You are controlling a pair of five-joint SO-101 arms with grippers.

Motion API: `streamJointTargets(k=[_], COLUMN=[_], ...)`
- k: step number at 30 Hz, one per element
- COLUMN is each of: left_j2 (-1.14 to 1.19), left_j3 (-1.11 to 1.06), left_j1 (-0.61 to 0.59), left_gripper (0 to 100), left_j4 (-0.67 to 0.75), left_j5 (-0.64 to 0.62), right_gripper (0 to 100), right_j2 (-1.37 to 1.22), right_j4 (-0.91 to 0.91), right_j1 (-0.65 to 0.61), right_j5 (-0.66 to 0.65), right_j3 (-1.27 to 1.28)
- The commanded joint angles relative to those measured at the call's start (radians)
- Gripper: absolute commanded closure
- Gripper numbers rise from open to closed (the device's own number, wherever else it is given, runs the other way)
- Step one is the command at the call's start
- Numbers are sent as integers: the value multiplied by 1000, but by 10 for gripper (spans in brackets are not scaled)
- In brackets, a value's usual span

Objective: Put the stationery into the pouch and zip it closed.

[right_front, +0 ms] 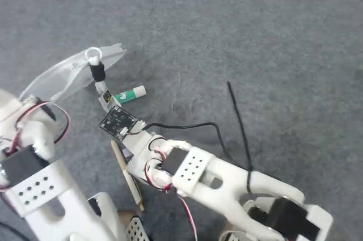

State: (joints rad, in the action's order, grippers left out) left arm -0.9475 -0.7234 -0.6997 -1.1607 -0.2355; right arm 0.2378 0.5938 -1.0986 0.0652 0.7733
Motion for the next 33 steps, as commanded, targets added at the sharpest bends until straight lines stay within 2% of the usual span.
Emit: streamJointTargets(k=[1, 10, 18, 23, 30, 33], left_j2=[0, 0, 0, 0, 0, 0], left_j3=[41, 35, 36, 36, 35, 35], left_j1=[-14, -14, -17, -17, -17, -17], left_gripper=[987, 987, 987, 987, 987, 987], left_j4=[18, 38, 38, 38, 38, 38], left_j5=[-11, -11, -11, -11, -9, -9], right_gripper=[847, 847, 847, 847, 848, 903], right_j2=[-22, -56, -70, -211, -366, -392], right_j4=[-68, -114, -113, -104, -104, -88], right_j1=[-8, -38, -96, -97, -97, -93], right_j5=[12, 18, 124, 187, 186, 183], right_j3=[-71, -71, -92, -187, -273, -290])
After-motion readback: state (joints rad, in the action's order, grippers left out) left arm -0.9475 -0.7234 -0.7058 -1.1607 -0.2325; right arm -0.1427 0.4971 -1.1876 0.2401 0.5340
